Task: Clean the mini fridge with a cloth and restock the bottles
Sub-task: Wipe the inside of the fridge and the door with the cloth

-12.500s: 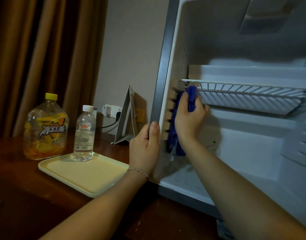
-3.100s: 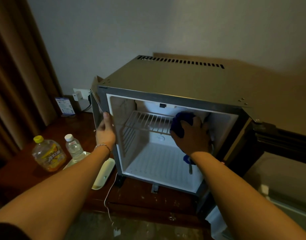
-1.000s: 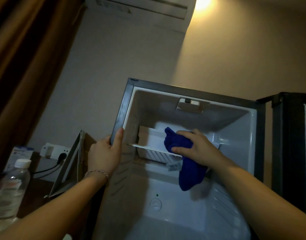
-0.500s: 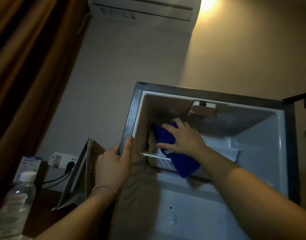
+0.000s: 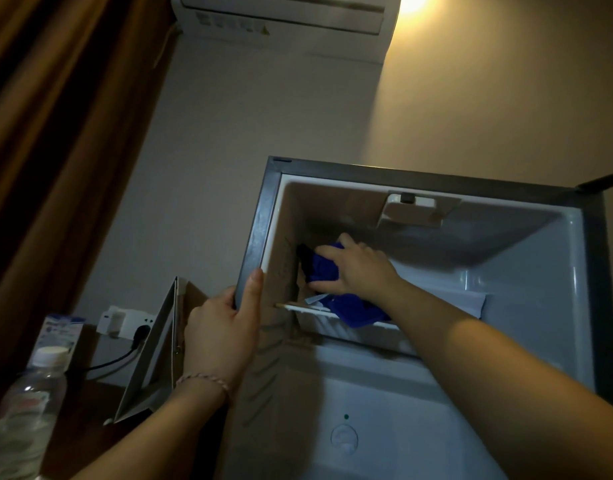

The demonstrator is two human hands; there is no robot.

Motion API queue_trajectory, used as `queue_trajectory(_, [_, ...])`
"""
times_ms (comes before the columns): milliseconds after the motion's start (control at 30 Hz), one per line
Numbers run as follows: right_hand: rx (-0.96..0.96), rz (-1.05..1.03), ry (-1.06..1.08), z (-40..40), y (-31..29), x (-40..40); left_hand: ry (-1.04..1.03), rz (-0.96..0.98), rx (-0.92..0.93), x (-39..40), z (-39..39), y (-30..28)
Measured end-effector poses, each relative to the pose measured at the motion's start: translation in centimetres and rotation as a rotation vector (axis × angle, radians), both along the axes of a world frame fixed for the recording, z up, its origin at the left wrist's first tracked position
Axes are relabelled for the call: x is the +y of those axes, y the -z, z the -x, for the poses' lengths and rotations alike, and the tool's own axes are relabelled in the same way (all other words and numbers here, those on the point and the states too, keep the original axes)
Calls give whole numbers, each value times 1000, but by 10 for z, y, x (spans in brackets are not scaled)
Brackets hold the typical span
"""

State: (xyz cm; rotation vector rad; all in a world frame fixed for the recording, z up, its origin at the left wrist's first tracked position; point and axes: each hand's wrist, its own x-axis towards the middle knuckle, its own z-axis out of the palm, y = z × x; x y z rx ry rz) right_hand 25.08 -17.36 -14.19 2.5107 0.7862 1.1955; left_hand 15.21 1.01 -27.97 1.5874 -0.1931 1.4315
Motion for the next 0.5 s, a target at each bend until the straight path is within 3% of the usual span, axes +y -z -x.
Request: queue_trajectory(500, [47,-235,161,19,12,-123,-22,13,36,-4,7,-2])
